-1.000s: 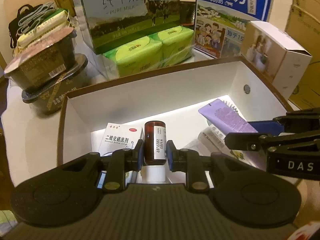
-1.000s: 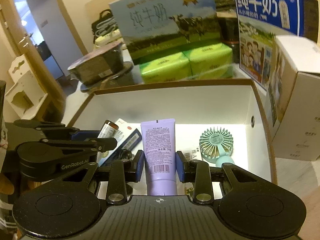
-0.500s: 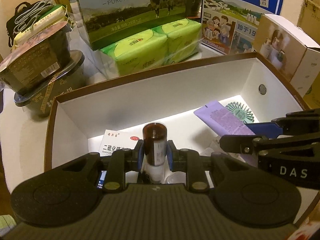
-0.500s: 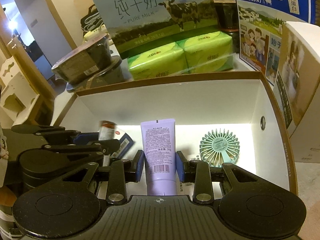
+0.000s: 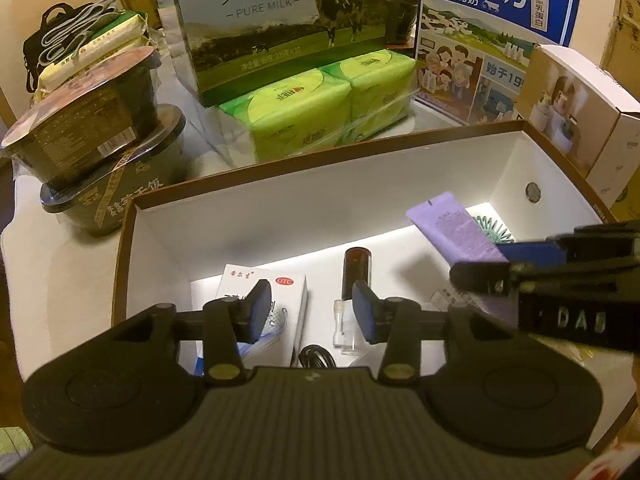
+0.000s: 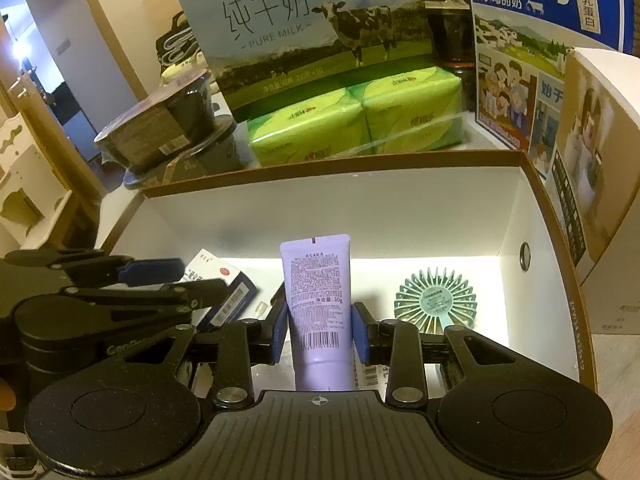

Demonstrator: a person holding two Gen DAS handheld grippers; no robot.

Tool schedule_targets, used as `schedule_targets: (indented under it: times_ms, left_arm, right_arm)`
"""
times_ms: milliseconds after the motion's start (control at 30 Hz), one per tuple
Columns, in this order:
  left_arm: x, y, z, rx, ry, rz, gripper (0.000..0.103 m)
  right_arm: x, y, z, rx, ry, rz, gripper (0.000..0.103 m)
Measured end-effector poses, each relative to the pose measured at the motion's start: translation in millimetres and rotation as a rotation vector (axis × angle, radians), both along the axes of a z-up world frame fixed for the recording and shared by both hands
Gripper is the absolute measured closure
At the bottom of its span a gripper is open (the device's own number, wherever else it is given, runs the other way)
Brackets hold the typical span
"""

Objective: Organize rigid objects
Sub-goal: 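Release the bottle with the left tool while the right releases the tube into the box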

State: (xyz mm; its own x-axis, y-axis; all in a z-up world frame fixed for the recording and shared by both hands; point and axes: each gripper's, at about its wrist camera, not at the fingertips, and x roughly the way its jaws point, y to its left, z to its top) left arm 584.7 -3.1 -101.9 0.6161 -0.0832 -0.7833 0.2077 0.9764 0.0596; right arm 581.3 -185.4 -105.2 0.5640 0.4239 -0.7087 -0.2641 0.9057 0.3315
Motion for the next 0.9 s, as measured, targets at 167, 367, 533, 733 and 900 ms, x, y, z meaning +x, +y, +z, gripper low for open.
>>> schedule_targets:
  times_ms: [167, 367, 533, 733, 900]
  left_arm:
    - [-4.3, 2.2, 1.1, 0.001, -0.007, 0.006, 0.048]
    - [-7.9, 7.1, 2.7, -0.003, -0.002, 0.02, 0.044]
    - [-12.9, 11.7, 5.7, -0.002, -0.009, 0.028, 0.041]
    - [-26.0, 20.6, 11.5, -0.031, -0.009, 0.049, 0.041]
    - [-45.0, 21.5, 18.8, -0.018, -0.006, 0.051, 0.041]
  right_arm:
    - [1.9, -7.6, 8.1, 0.063, -0.035, -0.034, 0.068]
    - [-3.7, -11.5, 14.4, 0.071, -0.053, -0.019, 0.056]
    - [-11.4, -15.0, 14.4, 0.057, -0.054, -0.002, 0.052]
    - [-28.8, -21.9, 19.7, 0.045, -0.071, 0.015, 0.049]
    - [-45.5, -27.8, 27.5, 0.052, -0.081, 0.02, 0.048]
